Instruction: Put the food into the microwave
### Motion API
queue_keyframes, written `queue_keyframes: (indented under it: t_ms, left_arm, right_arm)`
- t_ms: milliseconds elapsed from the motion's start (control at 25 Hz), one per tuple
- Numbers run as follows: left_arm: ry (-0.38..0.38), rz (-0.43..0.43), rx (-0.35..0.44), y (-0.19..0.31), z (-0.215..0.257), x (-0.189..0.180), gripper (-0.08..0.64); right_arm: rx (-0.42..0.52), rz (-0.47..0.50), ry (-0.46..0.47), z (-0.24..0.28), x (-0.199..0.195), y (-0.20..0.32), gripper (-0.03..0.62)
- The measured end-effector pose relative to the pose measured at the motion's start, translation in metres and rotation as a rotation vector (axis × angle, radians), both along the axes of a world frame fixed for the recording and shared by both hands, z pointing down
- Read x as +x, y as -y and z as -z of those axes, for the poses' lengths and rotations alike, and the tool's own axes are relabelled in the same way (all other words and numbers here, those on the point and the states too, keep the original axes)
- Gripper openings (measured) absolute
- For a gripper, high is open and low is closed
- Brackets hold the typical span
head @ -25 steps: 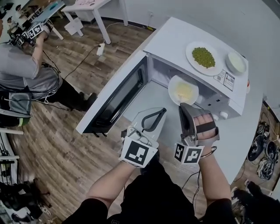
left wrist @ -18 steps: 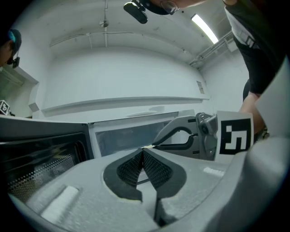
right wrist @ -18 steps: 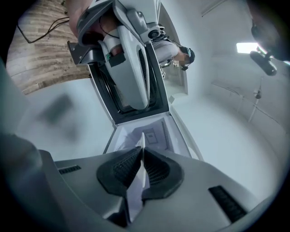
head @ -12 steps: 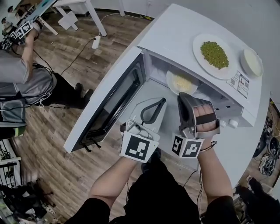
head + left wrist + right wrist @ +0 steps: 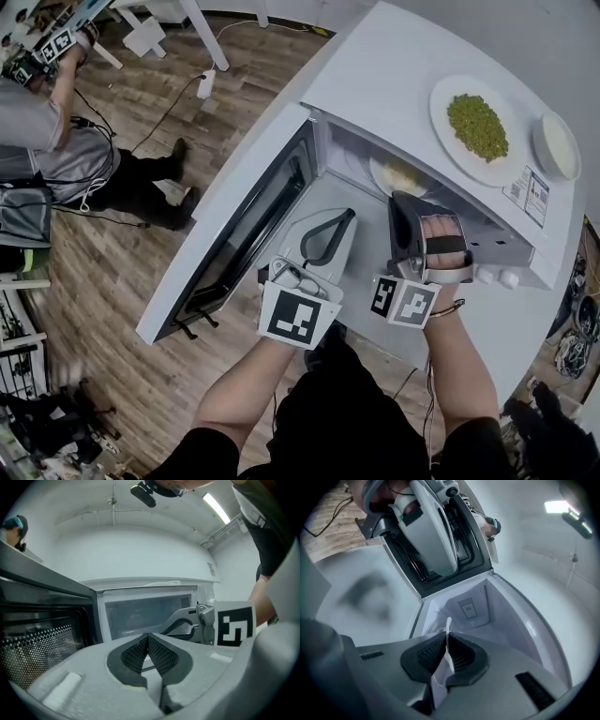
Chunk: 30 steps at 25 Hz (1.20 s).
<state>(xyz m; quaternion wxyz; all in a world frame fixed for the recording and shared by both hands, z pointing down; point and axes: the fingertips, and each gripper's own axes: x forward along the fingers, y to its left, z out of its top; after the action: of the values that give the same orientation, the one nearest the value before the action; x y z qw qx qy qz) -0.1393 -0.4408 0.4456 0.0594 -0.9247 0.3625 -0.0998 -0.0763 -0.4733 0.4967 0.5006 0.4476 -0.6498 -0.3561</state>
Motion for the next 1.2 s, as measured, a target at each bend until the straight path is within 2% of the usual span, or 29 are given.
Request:
queue_keyframes:
  t_ms: [200, 440, 520, 640, 880, 960, 1200]
  left_arm:
    - [-0.008, -0.008, -0.012, 0.004, -0.007, 0.003, 0.008]
    - [0.002, -0.012, -0.052, 0.005, -0.022, 0.005, 0.008]
    - [-0.005, -0.013, -0.063, 0.002, -0.024, 0.006, 0.008]
    - [-0.010, -0.015, -0.075, -0.003, -0.024, 0.006, 0.008]
    - [-0.004, -0.014, -0.090, -0.010, -0.017, 0.003, 0.008]
    - [-0.003, -0.011, -0.096, -0.012, -0.015, 0.001, 0.008]
    - [0.002, 0.008, -0.120, -0.032, -0.002, -0.009, 0.008]
  right_arm:
    - [-0.073, -0.028, 0.036, -0.009, 0.002, 0.011, 0.029]
    - [-0.188, -0.079, 0.127, -0.021, 0.009, 0.022, 0.037]
    - [-0.233, -0.102, 0.204, -0.023, 0.011, 0.024, 0.059]
    - [-0.303, -0.136, 0.334, -0.026, 0.012, 0.024, 0.150]
    - [-0.370, -0.173, 0.489, -0.028, 0.015, 0.024, 0.153]
    - [-0.373, -0.182, 0.559, -0.022, 0.015, 0.021, 0.152]
    - [-0.294, -0.127, 0.651, 0.015, 0.001, -0.010, 0.144]
